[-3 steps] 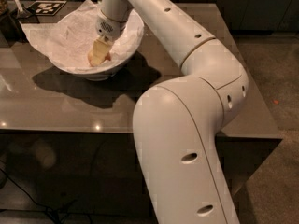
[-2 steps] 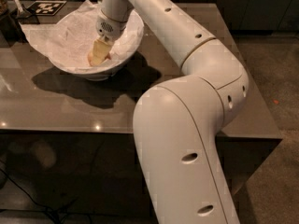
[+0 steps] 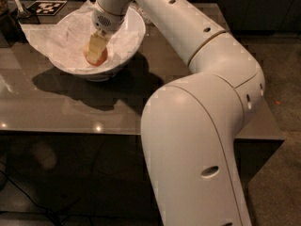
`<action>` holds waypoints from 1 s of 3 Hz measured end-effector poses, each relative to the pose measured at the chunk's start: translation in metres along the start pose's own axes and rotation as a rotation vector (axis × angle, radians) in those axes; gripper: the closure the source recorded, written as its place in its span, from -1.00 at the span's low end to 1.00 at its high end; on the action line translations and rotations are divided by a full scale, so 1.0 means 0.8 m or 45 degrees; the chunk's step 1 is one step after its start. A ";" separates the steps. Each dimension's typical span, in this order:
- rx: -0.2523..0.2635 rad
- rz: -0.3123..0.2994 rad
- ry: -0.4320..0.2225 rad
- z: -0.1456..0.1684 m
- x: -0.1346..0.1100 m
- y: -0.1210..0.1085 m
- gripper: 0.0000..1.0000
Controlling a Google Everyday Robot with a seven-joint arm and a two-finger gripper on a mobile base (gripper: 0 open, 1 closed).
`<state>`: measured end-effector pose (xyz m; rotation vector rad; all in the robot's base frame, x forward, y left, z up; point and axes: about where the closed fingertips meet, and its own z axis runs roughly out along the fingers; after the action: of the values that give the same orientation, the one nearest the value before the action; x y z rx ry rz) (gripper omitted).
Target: Pick apple from white bowl
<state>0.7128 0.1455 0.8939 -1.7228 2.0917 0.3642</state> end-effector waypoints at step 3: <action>0.068 -0.060 -0.096 -0.085 -0.034 0.013 1.00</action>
Offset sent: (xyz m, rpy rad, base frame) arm -0.0158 -0.0127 0.0815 0.0623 -0.0850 0.0208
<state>0.6970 0.1408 0.9658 -1.6981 1.9859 0.3508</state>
